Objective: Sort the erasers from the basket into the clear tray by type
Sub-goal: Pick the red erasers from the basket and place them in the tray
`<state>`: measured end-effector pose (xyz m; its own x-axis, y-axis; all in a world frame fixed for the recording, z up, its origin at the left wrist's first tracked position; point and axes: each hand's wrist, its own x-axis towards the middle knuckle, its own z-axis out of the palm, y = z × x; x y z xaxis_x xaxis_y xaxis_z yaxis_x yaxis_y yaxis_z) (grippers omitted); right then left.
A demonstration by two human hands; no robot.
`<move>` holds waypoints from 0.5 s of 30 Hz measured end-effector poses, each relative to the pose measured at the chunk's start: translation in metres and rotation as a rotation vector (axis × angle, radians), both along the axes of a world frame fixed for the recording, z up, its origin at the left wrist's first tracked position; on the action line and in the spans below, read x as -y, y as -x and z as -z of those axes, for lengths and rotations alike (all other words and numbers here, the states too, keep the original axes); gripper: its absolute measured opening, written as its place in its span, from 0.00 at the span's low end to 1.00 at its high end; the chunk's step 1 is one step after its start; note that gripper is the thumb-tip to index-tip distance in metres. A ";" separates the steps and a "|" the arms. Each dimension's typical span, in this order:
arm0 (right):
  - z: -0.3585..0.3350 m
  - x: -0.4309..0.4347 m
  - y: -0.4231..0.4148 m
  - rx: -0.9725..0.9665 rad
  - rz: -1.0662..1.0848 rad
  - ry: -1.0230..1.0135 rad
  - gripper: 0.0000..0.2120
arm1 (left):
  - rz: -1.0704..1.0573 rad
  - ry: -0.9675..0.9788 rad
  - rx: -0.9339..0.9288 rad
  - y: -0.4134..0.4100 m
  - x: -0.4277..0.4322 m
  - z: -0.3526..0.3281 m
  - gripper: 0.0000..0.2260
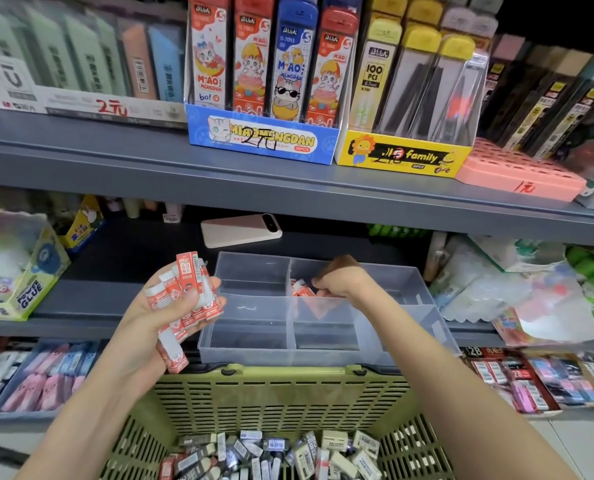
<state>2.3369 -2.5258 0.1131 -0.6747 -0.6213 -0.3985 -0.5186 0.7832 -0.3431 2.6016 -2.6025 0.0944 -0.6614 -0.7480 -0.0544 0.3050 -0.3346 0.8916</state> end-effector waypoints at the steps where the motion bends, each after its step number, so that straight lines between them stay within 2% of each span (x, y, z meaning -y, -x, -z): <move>1: -0.002 -0.001 0.001 0.011 -0.033 -0.009 0.13 | 0.001 -0.003 0.000 0.000 0.000 0.000 0.15; 5: -0.001 -0.001 -0.001 -0.109 -0.162 -0.134 0.22 | 0.002 0.007 0.007 0.001 -0.001 0.000 0.15; 10: 0.000 0.000 0.007 -0.054 -0.087 -0.041 0.20 | 0.004 0.023 0.009 0.001 -0.001 0.000 0.16; 15: 0.004 0.002 0.003 -0.215 -0.050 -0.080 0.20 | 0.014 0.016 0.005 0.000 -0.002 -0.001 0.17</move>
<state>2.3339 -2.5277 0.1093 -0.7186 -0.6281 -0.2985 -0.6116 0.7751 -0.1584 2.6013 -2.6007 0.0952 -0.6716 -0.7395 -0.0461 0.2961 -0.3248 0.8982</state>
